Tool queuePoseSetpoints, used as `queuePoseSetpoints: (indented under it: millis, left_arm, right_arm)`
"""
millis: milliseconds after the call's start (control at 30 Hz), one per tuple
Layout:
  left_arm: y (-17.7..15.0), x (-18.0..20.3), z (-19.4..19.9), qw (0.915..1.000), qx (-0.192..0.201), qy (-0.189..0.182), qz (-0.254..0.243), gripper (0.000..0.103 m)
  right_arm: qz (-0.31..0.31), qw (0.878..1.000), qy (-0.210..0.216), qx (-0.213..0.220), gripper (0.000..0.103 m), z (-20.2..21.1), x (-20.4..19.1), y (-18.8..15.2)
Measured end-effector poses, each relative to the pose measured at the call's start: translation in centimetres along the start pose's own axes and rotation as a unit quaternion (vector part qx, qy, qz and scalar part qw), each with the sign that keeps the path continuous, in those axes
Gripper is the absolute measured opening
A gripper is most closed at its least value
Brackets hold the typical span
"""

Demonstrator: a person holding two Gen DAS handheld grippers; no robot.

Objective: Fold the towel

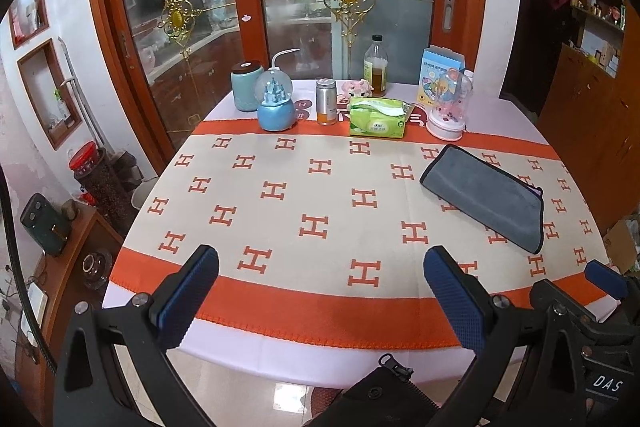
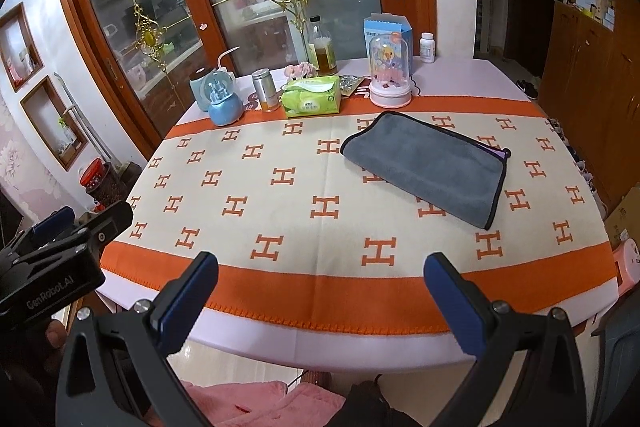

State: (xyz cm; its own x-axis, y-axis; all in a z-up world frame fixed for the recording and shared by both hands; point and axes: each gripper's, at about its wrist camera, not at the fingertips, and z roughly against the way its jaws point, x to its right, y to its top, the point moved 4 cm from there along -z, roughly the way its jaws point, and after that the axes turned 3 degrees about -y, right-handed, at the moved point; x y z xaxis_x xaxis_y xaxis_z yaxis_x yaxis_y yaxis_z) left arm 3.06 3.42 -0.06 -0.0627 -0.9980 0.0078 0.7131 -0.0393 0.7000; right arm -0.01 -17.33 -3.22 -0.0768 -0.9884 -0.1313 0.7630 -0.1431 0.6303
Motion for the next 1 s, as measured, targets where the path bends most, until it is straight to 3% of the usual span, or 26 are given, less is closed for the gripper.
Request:
queuePoseSetpoints:
  millis: [1000]
  left_arm:
    - [-0.21, -0.01, -0.87, 0.9998, -0.016, -0.007, -0.008, 0.102]
  right_arm:
    - [0.002, 1.0, -0.004, -0.016, 0.103, -0.74, -0.31, -0.38]
